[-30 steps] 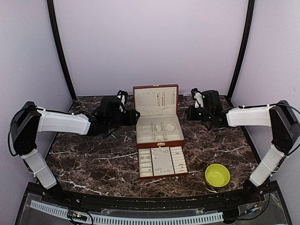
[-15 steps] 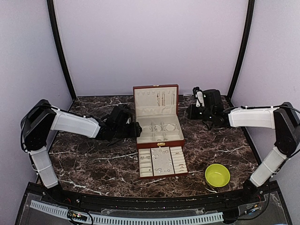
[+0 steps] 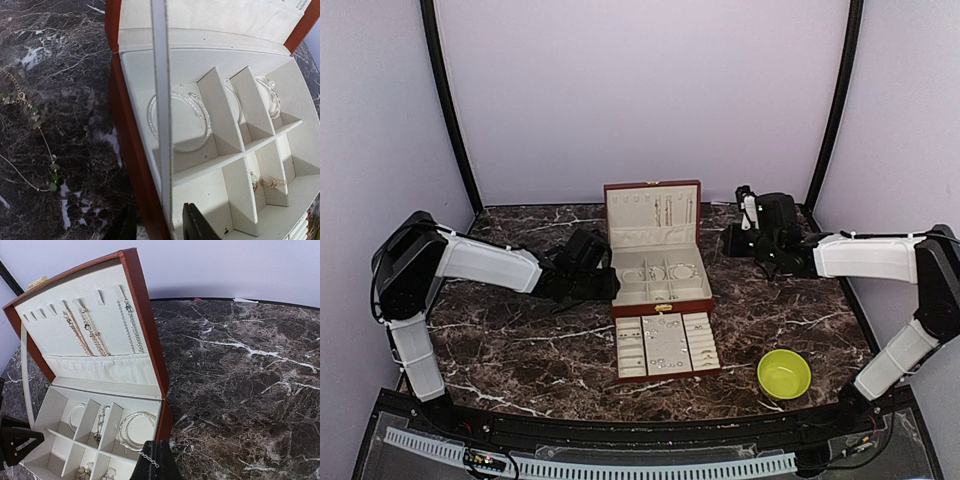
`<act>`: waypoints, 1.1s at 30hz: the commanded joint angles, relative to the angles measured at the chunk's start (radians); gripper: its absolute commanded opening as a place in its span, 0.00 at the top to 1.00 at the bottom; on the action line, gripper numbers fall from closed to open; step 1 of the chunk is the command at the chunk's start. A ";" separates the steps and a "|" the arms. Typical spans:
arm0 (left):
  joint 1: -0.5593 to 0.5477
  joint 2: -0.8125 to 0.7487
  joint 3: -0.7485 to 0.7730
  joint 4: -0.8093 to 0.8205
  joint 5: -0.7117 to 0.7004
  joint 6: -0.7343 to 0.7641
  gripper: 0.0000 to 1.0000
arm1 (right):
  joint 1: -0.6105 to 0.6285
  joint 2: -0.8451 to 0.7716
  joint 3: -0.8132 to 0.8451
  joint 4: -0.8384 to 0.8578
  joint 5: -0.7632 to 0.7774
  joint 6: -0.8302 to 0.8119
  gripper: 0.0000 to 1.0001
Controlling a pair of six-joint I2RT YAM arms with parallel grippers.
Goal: Organize the mixed jewelry
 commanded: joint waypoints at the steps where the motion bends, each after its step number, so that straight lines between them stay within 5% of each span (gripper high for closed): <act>1: -0.009 -0.012 0.035 -0.116 -0.036 0.035 0.69 | 0.009 -0.036 -0.020 0.031 0.041 -0.007 1.00; 18: -0.033 -0.097 -0.002 -0.295 -0.083 0.065 0.92 | 0.012 -0.077 -0.041 0.022 0.083 -0.019 1.00; 33: -0.130 -0.225 -0.126 -0.349 -0.111 -0.032 0.94 | 0.017 -0.086 -0.028 0.011 0.117 -0.028 1.00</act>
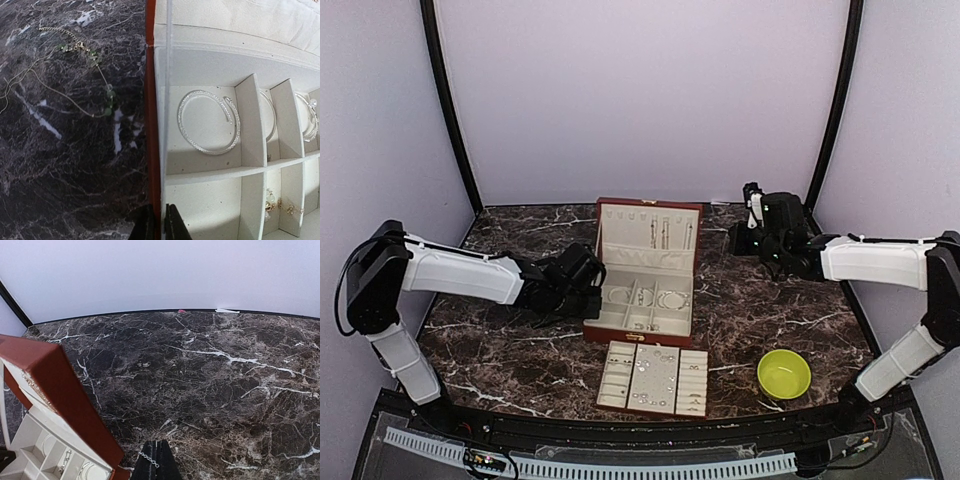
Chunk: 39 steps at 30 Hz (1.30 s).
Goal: Organize the mixed jewelry
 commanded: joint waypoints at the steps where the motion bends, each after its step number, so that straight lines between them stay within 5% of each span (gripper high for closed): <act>1: -0.048 -0.076 -0.050 -0.094 0.022 -0.043 0.94 | 0.010 -0.023 0.003 0.010 0.029 -0.012 1.00; 7: -0.057 -0.116 -0.030 -0.116 -0.005 -0.034 0.83 | 0.013 -0.046 -0.008 0.011 0.030 -0.002 1.00; 15: -0.057 -0.248 0.032 -0.206 -0.169 0.079 0.36 | 0.013 -0.108 -0.054 0.031 0.028 -0.010 1.00; 19: -0.054 -0.346 0.033 -0.161 -0.236 0.216 0.26 | 0.013 -0.128 -0.069 0.043 0.023 -0.018 1.00; 21: -0.046 -0.369 0.039 -0.107 -0.214 0.340 0.25 | 0.013 -0.135 -0.076 0.055 0.016 -0.026 1.00; 31: 0.074 -0.342 0.089 0.169 0.405 0.989 0.36 | 0.013 -0.153 -0.100 0.096 -0.031 -0.049 1.00; 39: 0.092 -0.145 0.174 0.385 0.447 1.232 0.39 | 0.013 -0.176 -0.106 0.104 -0.036 -0.057 1.00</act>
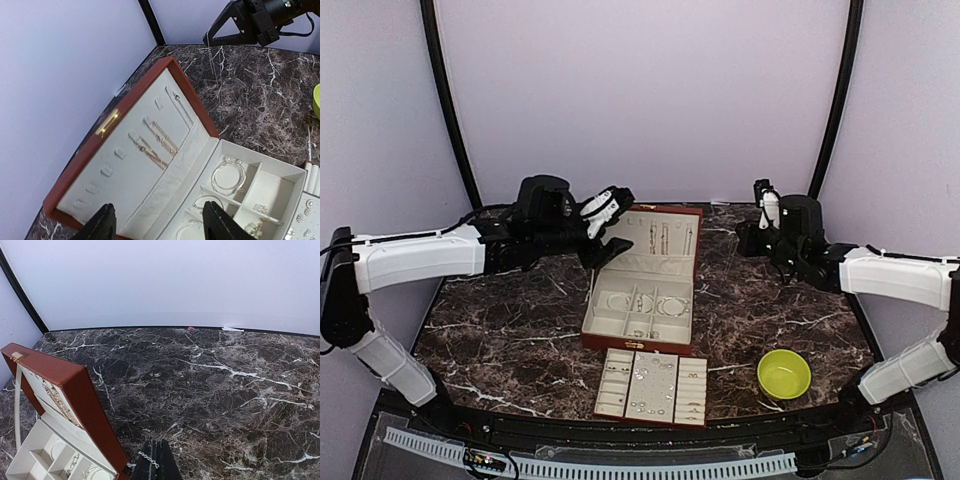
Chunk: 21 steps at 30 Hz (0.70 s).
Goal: Organize the mixed jewelry
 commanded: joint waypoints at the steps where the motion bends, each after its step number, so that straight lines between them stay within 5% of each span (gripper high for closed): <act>1: 0.010 0.104 0.069 0.147 0.054 0.209 0.39 | 0.007 -0.034 -0.015 0.055 -0.006 -0.017 1.00; 21: 0.011 0.306 0.159 0.263 -0.183 0.388 0.42 | 0.007 -0.017 -0.028 0.102 -0.023 -0.045 1.00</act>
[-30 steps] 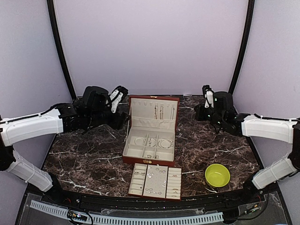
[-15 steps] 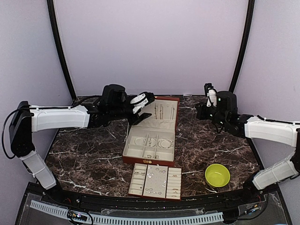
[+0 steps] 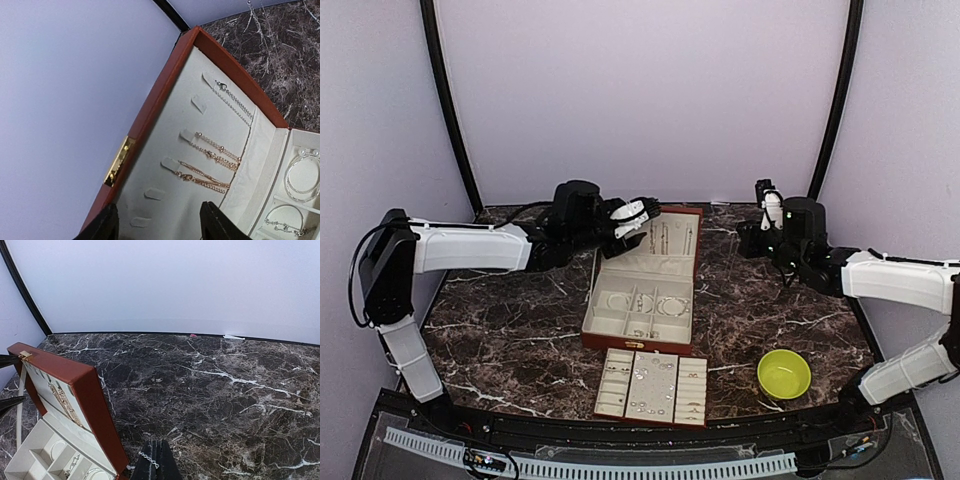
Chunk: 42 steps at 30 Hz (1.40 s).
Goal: Organize the mixed jewelry
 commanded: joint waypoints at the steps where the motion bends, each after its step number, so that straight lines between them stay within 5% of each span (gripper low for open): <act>1: 0.008 0.022 0.032 0.026 -0.048 0.047 0.42 | 0.007 0.008 0.005 0.053 -0.016 -0.014 1.00; 24: 0.022 0.050 0.026 0.027 -0.064 0.038 0.42 | 0.007 0.013 0.013 0.052 -0.040 -0.006 1.00; 42: 0.022 0.036 -0.002 -0.043 -0.036 0.043 0.53 | 0.007 0.014 0.015 0.046 -0.046 0.001 1.00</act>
